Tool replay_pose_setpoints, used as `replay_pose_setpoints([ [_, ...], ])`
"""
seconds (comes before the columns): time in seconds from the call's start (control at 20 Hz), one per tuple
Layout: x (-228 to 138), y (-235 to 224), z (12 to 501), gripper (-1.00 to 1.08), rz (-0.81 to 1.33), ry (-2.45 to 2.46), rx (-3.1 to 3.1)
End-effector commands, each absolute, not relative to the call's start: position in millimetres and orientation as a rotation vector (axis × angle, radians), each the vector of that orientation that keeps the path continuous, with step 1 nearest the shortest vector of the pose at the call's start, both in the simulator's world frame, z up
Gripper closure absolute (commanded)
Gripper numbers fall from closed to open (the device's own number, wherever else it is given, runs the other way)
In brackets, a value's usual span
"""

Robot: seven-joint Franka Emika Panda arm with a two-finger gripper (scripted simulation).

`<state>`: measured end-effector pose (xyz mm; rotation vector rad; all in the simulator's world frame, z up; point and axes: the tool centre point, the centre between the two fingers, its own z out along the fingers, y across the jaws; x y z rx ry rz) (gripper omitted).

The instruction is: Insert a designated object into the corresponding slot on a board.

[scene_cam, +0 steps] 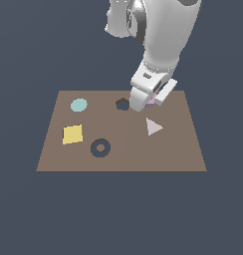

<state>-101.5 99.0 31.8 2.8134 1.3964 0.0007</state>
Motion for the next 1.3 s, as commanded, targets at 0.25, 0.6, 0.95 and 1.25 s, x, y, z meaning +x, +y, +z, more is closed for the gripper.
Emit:
replay_pose_setpoints([
  [0.25, -97.6, 68.3, 33.0, 1.08, 0.002, 1.632, 2.683],
  [0.6, -86.1, 33.3, 34.3, 1.08, 0.002, 1.897, 2.502],
  [0.95, -66.7, 0.2, 35.7, 1.08, 0.002, 2.149, 2.289],
  [1.25, -43.8, -25.0, 36.9, 1.08, 0.002, 2.352, 2.08],
])
